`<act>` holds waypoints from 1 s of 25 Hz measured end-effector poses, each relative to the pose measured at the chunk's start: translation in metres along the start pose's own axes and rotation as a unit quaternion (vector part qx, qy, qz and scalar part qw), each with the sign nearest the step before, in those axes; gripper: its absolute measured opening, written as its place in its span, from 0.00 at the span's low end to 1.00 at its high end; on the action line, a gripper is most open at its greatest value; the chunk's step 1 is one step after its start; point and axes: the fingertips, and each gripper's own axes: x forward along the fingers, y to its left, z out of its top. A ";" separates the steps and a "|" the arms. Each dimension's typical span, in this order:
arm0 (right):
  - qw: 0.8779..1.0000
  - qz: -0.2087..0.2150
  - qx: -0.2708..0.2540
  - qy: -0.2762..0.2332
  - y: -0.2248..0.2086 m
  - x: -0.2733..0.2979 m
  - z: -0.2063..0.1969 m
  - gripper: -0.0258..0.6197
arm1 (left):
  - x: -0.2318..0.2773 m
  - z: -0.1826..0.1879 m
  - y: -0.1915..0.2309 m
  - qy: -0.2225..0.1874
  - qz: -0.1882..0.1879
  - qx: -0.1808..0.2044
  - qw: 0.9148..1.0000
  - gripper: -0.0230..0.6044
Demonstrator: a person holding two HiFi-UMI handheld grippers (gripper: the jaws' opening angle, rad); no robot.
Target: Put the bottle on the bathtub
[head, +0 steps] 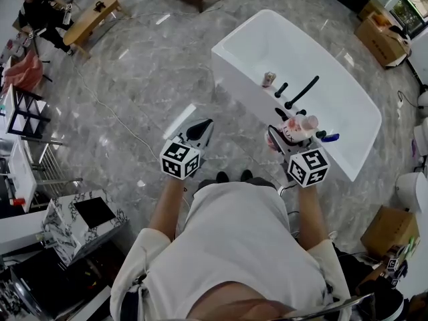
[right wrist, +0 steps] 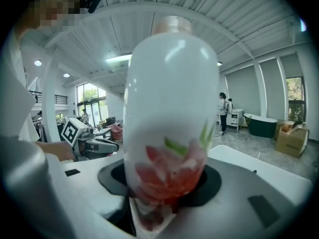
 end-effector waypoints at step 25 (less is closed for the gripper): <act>1.000 -0.006 0.005 0.012 -0.026 0.052 -0.002 0.41 | 0.024 -0.003 0.049 0.017 0.001 -0.008 1.000 0.05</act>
